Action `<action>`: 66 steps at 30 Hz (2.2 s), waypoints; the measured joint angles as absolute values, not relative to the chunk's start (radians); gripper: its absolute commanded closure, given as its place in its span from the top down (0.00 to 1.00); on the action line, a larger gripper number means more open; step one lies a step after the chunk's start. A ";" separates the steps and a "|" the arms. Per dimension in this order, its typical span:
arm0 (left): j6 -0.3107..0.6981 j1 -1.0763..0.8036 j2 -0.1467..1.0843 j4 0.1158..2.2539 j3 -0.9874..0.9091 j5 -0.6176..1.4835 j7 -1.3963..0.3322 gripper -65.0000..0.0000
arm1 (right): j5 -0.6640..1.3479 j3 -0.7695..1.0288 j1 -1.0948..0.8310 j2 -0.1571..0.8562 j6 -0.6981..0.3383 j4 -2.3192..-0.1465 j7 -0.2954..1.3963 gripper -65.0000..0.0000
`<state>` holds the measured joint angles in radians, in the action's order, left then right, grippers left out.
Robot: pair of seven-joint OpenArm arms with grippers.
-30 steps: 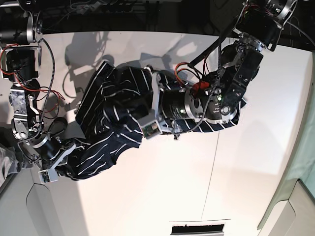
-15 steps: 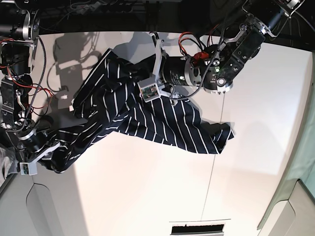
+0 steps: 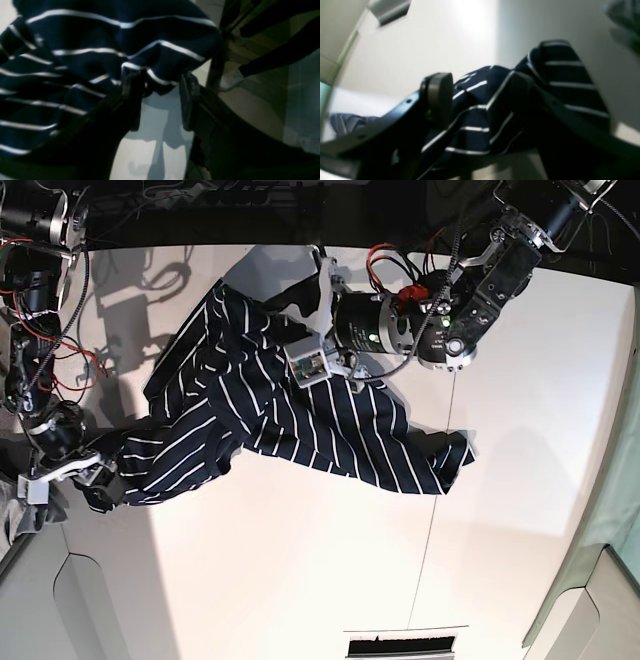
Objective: Layout the t-shirt on the table in an organized manner, then fold the t-shirt properly
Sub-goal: 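Lift the shirt and swing the left gripper across the table, then pull the shirt apart between the grippers and lay it down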
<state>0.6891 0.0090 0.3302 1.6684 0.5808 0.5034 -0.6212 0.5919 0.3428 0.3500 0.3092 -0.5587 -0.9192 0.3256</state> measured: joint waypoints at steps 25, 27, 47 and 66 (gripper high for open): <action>0.689 0.011 0.294 1.668 0.522 0.533 -0.624 0.41 | 0.554 0.107 0.168 0.086 -0.575 -1.311 0.555 0.55; 0.689 0.011 0.294 1.668 0.522 0.532 -0.624 0.41 | 0.529 0.081 0.158 0.088 -0.564 -1.311 0.556 0.55; 0.689 0.011 0.294 1.668 0.522 0.532 -0.624 0.41 | 0.414 0.073 0.149 0.088 -0.463 -1.311 0.645 0.00; 0.689 0.010 0.296 1.731 0.521 0.576 -0.685 0.41 | 0.479 0.317 0.142 0.128 -0.534 -1.578 0.683 0.00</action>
<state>0.6891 0.0105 0.2962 1.7313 0.5213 0.5758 -0.6849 0.4786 0.3172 0.1417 0.1276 -0.5339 -1.5780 0.6827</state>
